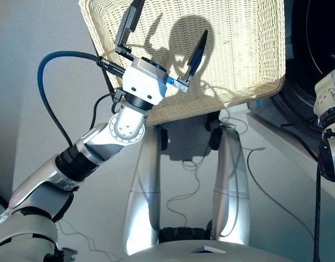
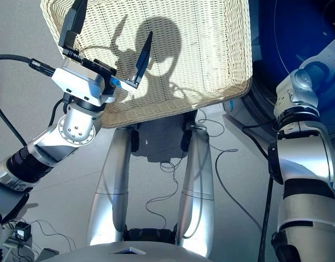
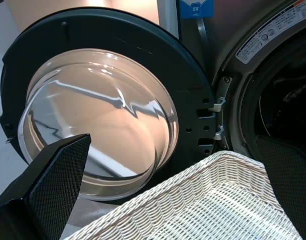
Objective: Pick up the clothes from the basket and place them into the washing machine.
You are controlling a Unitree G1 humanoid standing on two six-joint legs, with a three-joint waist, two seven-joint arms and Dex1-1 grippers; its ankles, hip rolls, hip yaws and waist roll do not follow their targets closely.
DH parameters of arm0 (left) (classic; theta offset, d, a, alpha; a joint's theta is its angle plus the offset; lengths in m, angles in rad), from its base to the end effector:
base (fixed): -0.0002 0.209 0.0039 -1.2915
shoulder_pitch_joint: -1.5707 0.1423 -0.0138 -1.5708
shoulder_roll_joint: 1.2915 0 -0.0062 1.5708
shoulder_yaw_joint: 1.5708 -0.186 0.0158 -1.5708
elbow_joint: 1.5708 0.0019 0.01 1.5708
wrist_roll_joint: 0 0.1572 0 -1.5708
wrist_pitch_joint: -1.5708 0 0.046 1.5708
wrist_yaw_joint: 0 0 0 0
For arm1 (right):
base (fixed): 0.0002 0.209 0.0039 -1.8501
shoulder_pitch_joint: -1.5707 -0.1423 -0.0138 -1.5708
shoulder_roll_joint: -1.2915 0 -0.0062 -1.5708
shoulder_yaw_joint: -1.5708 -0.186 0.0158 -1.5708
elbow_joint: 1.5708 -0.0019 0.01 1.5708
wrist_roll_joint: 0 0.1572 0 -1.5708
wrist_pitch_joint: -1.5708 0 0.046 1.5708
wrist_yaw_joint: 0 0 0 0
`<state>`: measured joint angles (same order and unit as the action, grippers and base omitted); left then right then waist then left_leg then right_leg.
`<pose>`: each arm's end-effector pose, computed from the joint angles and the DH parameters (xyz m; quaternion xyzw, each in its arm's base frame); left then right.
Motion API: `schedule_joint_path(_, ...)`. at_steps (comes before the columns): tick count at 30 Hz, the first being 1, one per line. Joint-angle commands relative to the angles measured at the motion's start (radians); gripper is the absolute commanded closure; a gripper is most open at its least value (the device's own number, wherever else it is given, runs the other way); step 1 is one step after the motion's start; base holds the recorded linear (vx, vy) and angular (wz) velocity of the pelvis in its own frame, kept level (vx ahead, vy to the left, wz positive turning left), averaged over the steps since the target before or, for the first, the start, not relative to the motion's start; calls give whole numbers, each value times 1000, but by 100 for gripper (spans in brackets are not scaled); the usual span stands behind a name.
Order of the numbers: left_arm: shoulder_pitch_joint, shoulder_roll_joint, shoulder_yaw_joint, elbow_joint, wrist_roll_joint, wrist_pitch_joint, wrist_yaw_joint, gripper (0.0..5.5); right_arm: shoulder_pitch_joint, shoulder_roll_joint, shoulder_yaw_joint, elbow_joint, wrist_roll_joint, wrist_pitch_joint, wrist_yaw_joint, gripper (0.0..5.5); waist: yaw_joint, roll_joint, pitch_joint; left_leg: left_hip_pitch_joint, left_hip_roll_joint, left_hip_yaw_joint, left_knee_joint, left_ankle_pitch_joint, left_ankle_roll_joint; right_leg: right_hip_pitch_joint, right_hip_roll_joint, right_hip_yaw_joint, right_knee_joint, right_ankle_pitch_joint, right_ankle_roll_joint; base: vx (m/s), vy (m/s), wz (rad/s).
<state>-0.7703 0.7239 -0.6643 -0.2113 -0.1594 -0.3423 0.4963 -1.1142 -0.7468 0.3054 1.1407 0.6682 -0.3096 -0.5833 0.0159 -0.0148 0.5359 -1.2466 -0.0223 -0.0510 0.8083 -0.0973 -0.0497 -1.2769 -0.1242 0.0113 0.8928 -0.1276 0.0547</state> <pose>0.2579 0.0951 0.2159 0.1605 -0.4996 -0.1769 0.8327 0.3607 -0.3022 0.2281 -0.0114 -0.1858 -0.4147 0.8907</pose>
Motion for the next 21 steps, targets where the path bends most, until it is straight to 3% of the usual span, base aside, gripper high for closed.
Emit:
schedule_joint_path(1, 44, -51, 72, -132, 23, -45, 6, 0, 49, -65, 40, -177, -137, -71, -37, 0, -31, 20, -16, 96, 14, 42, -101, 1, -2, 91, 46, 9, -91, 12, 17, 0, 0, 0)
schedule_joint_path(7, 86, -58, 109, -101, 51, -40, 12, 0, 291, 2, 35, -587, -363, -91, -47, 0, -48, 1, -16, 107, 14, 47, -114, 5, 6, 100, 48, 16, -107, 23, 20, 0, 0, 0)
schedule_joint_path(15, 161, -50, 154, -51, 36, -46, 14, 0, 541, 96, 65, -878, -450, -127, 66, 0, -57, -13, -16, 151, 14, 68, -127, 2, 18, 139, 45, 25, -132, 39, 31, 3, 37, -50)
schedule_joint_path(21, 308, -110, 208, 59, -127, -63, -55, 0, 648, 119, 157, -951, -475, -112, 184, 0, -62, -20, -16, 261, 15, 90, -197, 15, 17, 247, 42, 29, -216, 75, 43, 29, 57, -139)
